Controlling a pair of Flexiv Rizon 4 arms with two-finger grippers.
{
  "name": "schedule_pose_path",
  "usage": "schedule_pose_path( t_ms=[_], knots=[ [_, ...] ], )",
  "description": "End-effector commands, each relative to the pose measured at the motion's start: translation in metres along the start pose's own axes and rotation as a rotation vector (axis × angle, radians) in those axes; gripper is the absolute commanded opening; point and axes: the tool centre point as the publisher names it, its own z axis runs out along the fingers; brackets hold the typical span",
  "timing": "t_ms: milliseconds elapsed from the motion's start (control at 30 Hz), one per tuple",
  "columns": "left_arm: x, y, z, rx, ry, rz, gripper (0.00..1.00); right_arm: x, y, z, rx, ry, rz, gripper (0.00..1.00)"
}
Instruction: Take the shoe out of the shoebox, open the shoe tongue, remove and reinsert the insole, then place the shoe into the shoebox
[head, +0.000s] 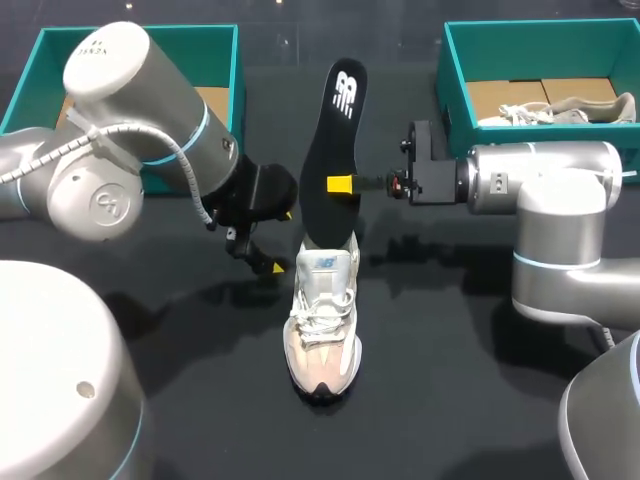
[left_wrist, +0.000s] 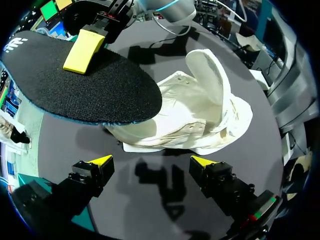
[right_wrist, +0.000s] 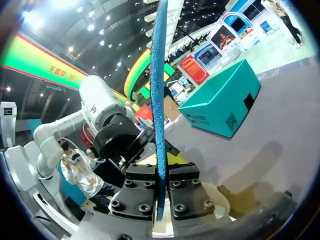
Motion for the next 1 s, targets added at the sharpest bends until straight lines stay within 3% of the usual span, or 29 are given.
schedule_pose_path(
  t_ms=[33,533,567,733,1000],
  knots=[
    [-0.007,-0.002,0.011,-0.009,0.005,-0.007,1.00,-0.007,0.002,0.002,0.009,0.010,-0.010,0.00],
    [-0.009,-0.002,0.013,0.002,0.016,-0.005,1.00,-0.009,0.000,-0.002,-0.015,-0.012,-0.046,0.00],
    [-0.009,-0.002,0.013,0.002,0.016,-0.005,1.00,-0.012,-0.003,-0.002,-0.031,0.023,-0.044,0.00],
    [-0.009,-0.002,0.013,0.002,0.016,-0.005,1.00,-0.023,-0.010,-0.001,-0.070,-0.003,-0.070,0.00],
    [-0.009,-0.002,0.013,0.002,0.016,-0.005,1.00,-0.018,-0.013,0.001,-0.121,-0.029,-0.143,0.00]
  ],
)
